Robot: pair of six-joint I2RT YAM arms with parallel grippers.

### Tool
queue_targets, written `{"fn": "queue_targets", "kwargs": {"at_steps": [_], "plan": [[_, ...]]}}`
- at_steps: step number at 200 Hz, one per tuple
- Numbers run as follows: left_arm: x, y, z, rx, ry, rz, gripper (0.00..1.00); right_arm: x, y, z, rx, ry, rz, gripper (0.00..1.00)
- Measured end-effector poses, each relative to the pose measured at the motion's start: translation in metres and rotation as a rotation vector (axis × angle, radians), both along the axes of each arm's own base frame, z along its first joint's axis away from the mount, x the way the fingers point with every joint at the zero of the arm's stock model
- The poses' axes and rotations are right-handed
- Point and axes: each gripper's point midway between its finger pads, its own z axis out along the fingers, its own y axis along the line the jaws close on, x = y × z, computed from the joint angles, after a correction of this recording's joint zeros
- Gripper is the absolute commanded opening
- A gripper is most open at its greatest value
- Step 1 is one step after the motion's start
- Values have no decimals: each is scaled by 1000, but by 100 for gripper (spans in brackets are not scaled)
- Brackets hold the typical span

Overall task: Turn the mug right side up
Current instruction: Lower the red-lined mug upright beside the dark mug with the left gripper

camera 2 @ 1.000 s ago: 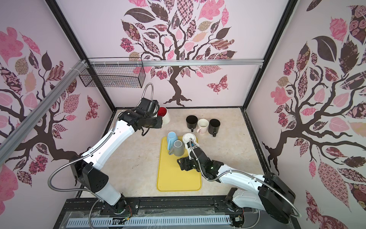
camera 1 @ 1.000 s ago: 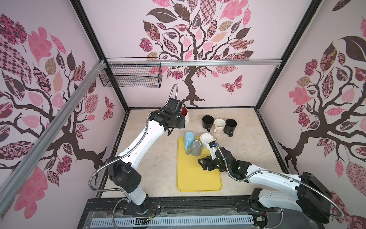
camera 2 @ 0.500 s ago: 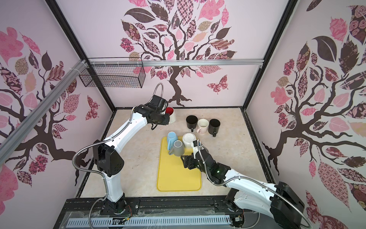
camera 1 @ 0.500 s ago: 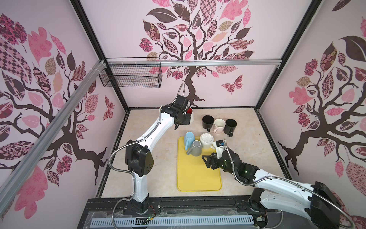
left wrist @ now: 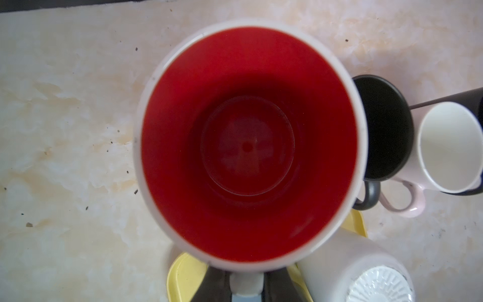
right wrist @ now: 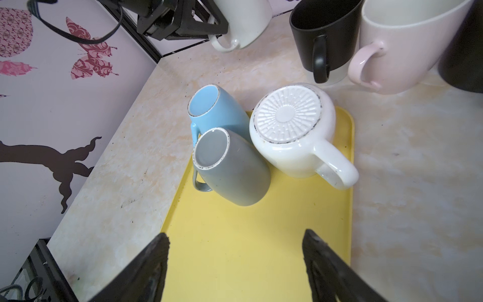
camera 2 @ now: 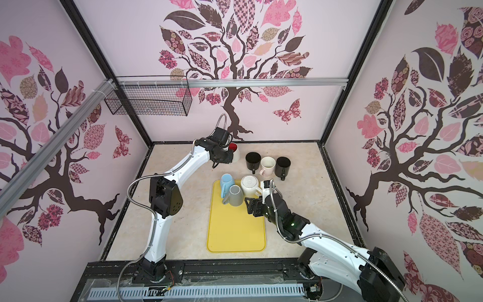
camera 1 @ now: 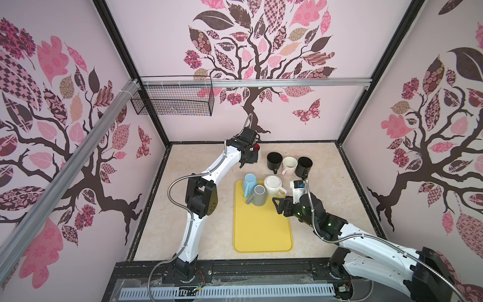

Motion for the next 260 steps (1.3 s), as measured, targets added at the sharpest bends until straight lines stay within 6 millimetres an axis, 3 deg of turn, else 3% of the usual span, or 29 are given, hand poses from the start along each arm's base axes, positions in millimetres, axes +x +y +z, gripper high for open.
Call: {"fn": "queue_targets", "kwargs": {"at_steps": [30,139,202,260], "plan": [[2,-1,-13,5,23,11,0,0,0,0,0,0,-1,82],[-1,-8,-20,45,15,-16,0,0,1,-2,-1,7,8,82],[-7,-16,-57,82,75,-35,0,-1,3,-2,2,9,16,82],[-5,-11,-58,112,65,-36,0,-2,3,-2,4,11,21,82]]}}
